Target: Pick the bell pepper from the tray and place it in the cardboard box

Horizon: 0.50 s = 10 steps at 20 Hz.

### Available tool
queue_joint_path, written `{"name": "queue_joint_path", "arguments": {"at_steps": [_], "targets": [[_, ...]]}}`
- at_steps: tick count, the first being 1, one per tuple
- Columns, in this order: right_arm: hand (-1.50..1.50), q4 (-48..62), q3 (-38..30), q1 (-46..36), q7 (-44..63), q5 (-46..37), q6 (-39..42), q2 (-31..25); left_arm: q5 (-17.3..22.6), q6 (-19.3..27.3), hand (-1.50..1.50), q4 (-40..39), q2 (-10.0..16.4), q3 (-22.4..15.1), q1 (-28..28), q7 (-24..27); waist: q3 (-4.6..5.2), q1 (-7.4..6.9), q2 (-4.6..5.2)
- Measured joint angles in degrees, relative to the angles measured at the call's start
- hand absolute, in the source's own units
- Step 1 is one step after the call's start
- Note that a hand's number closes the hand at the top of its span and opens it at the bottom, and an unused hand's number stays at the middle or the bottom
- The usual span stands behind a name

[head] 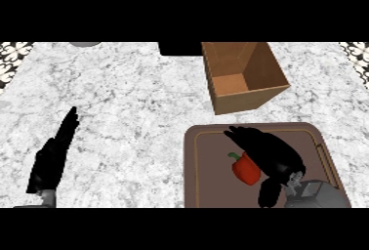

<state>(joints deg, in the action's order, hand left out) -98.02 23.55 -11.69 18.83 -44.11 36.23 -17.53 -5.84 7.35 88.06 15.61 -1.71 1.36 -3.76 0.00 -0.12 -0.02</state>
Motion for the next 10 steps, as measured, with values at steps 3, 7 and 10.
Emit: {"name": "queue_joint_path", "arguments": {"at_steps": [3,7,10], "targets": [[-1.5,-1.11,-0.28,1.06,0.05,-1.25,0.59,1.3,-0.84,-0.39,0.0,0.75,-0.68,0.55,-0.56,-1.16,0.01,0.04,-0.01],[-1.5,1.66,-0.87,1.59,-2.88,-4.05,-0.61,1.91,-1.31,-1.68,0.0,-0.28,-1.22,2.04,-1.97,-1.77,0.0,0.05,0.0],[-1.5,2.65,-1.38,1.97,-4.79,-5.44,-0.59,1.66,-2.38,-1.79,0.0,0.85,-2.18,1.76,-1.32,-2.41,-0.01,0.03,0.01]]}}
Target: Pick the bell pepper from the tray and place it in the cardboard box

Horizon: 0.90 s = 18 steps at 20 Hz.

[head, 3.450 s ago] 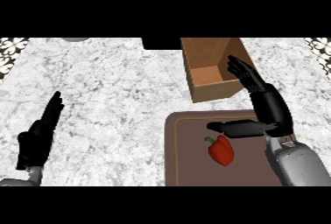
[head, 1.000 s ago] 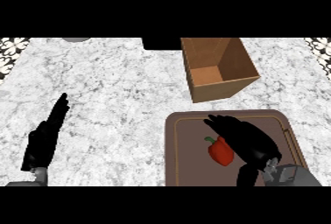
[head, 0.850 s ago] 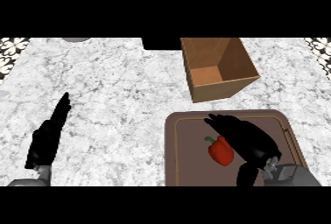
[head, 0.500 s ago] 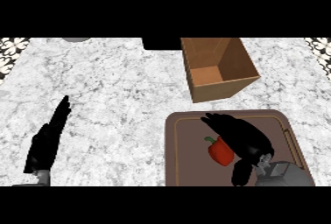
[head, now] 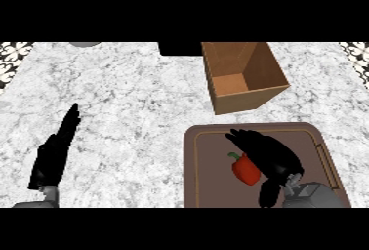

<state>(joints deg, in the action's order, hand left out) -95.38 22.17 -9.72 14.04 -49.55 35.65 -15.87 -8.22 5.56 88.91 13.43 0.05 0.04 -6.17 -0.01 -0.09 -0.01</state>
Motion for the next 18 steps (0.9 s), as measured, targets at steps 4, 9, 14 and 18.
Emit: {"name": "queue_joint_path", "arguments": {"at_steps": [4,9,14,18], "targets": [[-1.5,1.36,0.24,1.02,-1.74,-2.62,-0.58,0.22,-0.43,-0.89,0.0,0.1,-0.43,1.0,-0.05,-0.02,0.01,0.03,-0.01],[1.5,2.12,-0.47,1.16,-2.98,-3.37,-0.38,2.06,-1.26,-1.6,0.0,-0.19,-1.03,1.68,-0.46,0.32,0.05,0.0,-0.08],[1.5,2.9,0.32,0.04,-6.1,-8.22,-7.9,1.37,-1.53,-2.03,0.0,-1.16,-1.1,2.25,-1.15,0.67,0.03,0.01,-0.05],[1.5,3.0,-3.81,2.73,-3.12,-10.61,-13.67,0.76,-1.61,-1.79,0.0,-0.3,-1.42,2.49,0.46,1.33,0.02,0.49,-0.18]]}}
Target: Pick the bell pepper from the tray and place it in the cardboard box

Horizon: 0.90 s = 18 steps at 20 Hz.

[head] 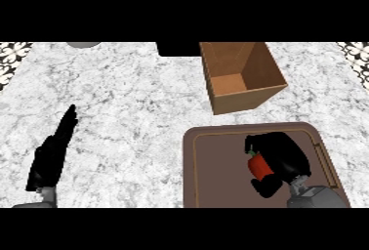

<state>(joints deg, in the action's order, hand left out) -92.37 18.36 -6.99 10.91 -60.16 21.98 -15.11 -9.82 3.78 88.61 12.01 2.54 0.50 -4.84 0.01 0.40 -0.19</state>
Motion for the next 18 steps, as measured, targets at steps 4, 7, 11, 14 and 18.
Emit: {"name": "queue_joint_path", "arguments": {"at_steps": [4,7,11,14,18], "targets": [[1.5,1.33,-11.03,3.29,9.35,-0.67,-4.78,-0.75,0.3,0.29,0.0,-0.05,0.14,0.84,1.11,0.46,0.0,1.6,-0.06],[1.5,0.94,-16.7,6.19,13.96,-1.47,-8.85,-1.05,0.25,0.24,0.0,0.07,-0.05,0.7,1.31,0.68,-0.01,1.36,-0.04],[1.5,-3.71,-20.38,9.6,17.84,-2.7,-11.03,-1.51,-0.03,-0.07,0.0,0.64,-0.27,0.35,0.19,-0.44,0.0,0.66,0.03],[1.5,-7.57,-21.99,10.45,20.16,-3.84,-11.62,-1.62,-0.15,-0.26,0.0,0.14,-0.62,0.32,-0.65,-0.75,0.0,0.29,0.07],[1.5,-16.56,-23.54,11.03,21.94,-1.96,-8.88,-1.51,-0.11,-0.88,0.0,0.28,-0.3,0.74,-0.33,-0.47,0.0,0.07,0.05]]}}
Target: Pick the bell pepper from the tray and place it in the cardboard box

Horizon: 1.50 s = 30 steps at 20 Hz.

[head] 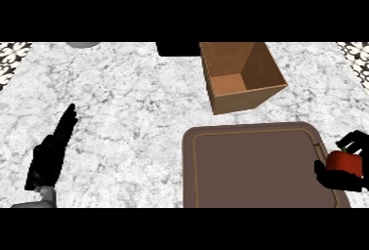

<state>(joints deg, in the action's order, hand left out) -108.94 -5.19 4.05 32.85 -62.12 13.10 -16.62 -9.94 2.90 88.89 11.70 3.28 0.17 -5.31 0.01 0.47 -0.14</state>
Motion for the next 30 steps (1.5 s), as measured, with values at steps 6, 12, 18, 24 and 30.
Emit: {"name": "queue_joint_path", "arguments": {"at_steps": [6,12,18,24,30], "targets": [[1.5,-9.42,-0.93,-5.12,-2.72,7.55,-2.15,3.1,-0.69,0.34,0.0,0.32,-0.51,-0.52,0.4,0.02,0.0,-0.19,-0.1],[1.5,-12.28,0.14,-13.82,-1.66,12.14,-0.8,4.99,-1.84,0.69,0.0,0.85,-1.44,-1.51,1.33,0.68,0.01,-0.66,0.04],[1.5,-6.42,1.96,-27.72,4.19,11.71,0.95,6.36,-2.05,0.44,0.0,0.94,-1.97,-1.38,0.41,-0.54,0.02,-0.93,0.13],[1.5,9.2,1.03,-40.14,4.89,10.47,-1.22,6.53,-1.19,-1.13,0.0,1.12,-1.07,-0.21,0.06,-0.56,0.03,-1.22,0.23],[1.5,27.02,-0.36,-49.44,2.75,9.8,-5.95,7.64,-1.18,-1.5,0.0,0.65,-1.16,0.18,-1.06,-0.94,0.02,-1.5,0.36]]}}
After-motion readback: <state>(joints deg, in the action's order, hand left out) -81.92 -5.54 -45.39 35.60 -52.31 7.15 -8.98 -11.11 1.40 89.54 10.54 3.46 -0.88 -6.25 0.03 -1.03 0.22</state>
